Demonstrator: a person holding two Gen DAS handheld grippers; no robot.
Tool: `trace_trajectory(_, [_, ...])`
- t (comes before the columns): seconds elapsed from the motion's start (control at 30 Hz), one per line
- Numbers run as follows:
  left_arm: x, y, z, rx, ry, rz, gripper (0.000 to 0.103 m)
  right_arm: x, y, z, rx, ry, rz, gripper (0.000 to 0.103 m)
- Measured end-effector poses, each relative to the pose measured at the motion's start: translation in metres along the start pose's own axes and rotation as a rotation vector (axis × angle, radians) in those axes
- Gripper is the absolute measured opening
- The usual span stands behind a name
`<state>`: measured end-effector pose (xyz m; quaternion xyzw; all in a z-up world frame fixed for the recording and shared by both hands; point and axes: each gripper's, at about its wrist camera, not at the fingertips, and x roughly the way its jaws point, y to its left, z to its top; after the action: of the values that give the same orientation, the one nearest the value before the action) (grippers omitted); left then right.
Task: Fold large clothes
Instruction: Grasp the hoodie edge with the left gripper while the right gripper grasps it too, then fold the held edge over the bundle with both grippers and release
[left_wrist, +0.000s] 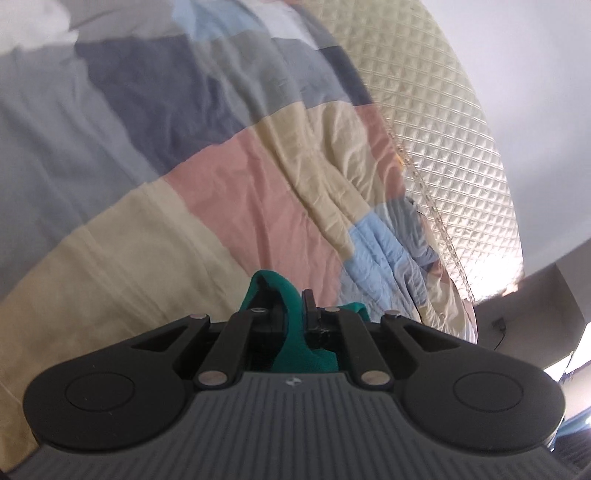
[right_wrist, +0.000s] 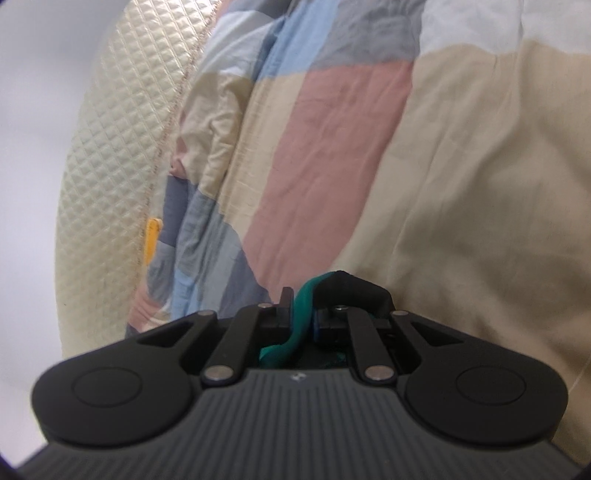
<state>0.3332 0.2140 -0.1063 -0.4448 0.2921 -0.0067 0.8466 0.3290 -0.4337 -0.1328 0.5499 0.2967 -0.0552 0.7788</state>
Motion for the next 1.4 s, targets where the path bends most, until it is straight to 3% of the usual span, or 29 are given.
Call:
trace_trajectory(0.1, [-0.012, -0.009, -0.004, 0.063, -0.017, 0.006, 0.011, -0.008, 0.007, -0.003, -0.037, -0.007, -0.008, 0.015])
trace_trajectory(0.17, [-0.021, -0.015, -0.008, 0.083, -0.017, 0.01, 0.02, -0.015, 0.014, -0.005, -0.077, -0.003, -0.003, 0.022])
trace_trajectory(0.23, [-0.034, -0.023, -0.013, 0.117, -0.041, 0.006, 0.05, -0.022, 0.025, -0.006, -0.159, 0.012, 0.001, 0.038])
trace_trajectory(0.3, [-0.052, -0.029, -0.017, 0.13, -0.083, 0.005, 0.064, -0.032, 0.037, -0.01, -0.236, 0.015, 0.009, 0.054])
trace_trajectory(0.43, [-0.091, -0.047, -0.028, 0.223, -0.174, 0.052, 0.064, -0.059, 0.057, -0.024, -0.389, -0.004, -0.003, 0.057])
trace_trajectory(0.5, [-0.108, -0.059, -0.037, 0.296, -0.173, 0.047, 0.064, -0.078, 0.063, -0.03, -0.436, -0.031, -0.009, 0.058])
trace_trajectory(0.7, [-0.137, -0.095, -0.083, 0.439, -0.083, -0.006, 0.064, -0.128, 0.08, -0.054, -0.596, -0.102, -0.017, 0.059])
trace_trajectory(0.87, [-0.13, -0.118, -0.135, 0.527, 0.074, -0.033, 0.064, -0.15, 0.109, -0.097, -0.804, -0.134, 0.028, 0.059])
trace_trajectory(1.0, [-0.109, -0.124, -0.17, 0.596, 0.142, 0.009, 0.064, -0.139, 0.121, -0.137, -0.953, -0.054, 0.049, 0.058])
trace_trajectory(1.17, [-0.077, -0.108, -0.179, 0.583, 0.144, 0.127, 0.064, -0.11, 0.113, -0.174, -1.006, 0.087, 0.027, 0.054])
trace_trajectory(1.23, [-0.073, -0.102, -0.171, 0.546, 0.123, 0.141, 0.064, -0.098, 0.108, -0.177, -1.001, 0.123, -0.015, 0.043])
trace_trajectory(1.27, [-0.071, -0.099, -0.166, 0.524, 0.111, 0.15, 0.064, -0.092, 0.106, -0.177, -1.013, 0.129, -0.045, 0.037])
trace_trajectory(1.4, [-0.057, -0.09, -0.146, 0.455, 0.094, 0.161, 0.066, -0.084, 0.105, -0.178, -1.074, 0.081, -0.092, 0.037])
